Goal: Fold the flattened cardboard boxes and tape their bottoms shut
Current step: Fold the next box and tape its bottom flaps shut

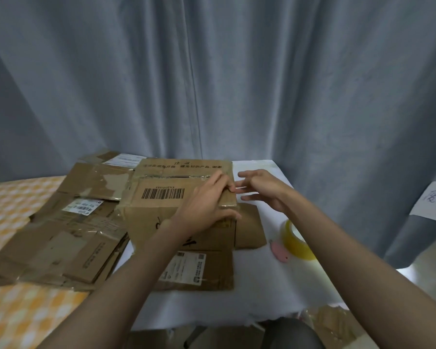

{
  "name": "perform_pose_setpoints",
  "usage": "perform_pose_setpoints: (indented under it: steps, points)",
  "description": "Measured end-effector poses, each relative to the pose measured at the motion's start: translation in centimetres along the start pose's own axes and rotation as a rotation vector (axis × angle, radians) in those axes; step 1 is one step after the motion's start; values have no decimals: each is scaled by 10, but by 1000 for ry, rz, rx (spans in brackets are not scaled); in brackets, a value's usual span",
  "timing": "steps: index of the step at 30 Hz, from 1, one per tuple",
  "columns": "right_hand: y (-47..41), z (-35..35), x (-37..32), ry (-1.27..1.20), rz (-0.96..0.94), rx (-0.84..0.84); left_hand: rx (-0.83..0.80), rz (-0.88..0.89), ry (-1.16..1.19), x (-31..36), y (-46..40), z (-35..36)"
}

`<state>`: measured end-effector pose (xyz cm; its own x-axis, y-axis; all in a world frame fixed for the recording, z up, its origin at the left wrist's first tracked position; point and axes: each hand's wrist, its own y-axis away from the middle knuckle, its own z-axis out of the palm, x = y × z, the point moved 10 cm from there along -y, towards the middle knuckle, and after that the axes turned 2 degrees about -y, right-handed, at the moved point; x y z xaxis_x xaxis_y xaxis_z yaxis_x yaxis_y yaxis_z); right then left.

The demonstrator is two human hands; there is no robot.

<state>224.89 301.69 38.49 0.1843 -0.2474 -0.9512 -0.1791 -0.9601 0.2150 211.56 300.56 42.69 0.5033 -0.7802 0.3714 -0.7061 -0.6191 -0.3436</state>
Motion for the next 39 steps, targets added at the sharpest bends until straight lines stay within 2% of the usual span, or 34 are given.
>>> perform_pose_setpoints:
  steps: [3, 5, 8, 9, 11, 13, 15, 19, 26, 31, 35, 39]
  points:
    - [28, 6, -1, 18, 21, 12, 29, -38, 134, -5, 8, -21]
    - [44, 14, -3, 86, 27, 24, 114, -154, 53, -30, 20, -47]
    - [59, 24, -3, 221, 39, 68, 232, -507, -205, -100, 56, -96]
    - [60, 28, -3, 258, 34, 84, 226, -635, -209, -125, 72, -106]
    - [58, 32, -1, 300, 26, 130, 177, -768, -20, -155, 93, -104]
    - [54, 34, -1, 266, 29, 178, 186, -765, 242, -154, 102, -91]
    - [49, 29, -5, 249, 4, 240, 243, -711, 351, -143, 101, -91]
    - [46, 3, -23, 169, -75, 382, 301, -655, 399, -127, 93, -103]
    - [36, -29, -42, 132, -53, 564, 374, -574, 552, -92, 85, -101]
    - [8, -38, -54, 7, -107, 560, 346, -542, 559, -86, 87, -81]
    - [-30, -56, -28, -159, -99, 530, 356, -543, 380, -105, 77, -84]
    - [-8, -40, -29, -235, -118, 443, 476, -606, 285, -133, 62, -103]
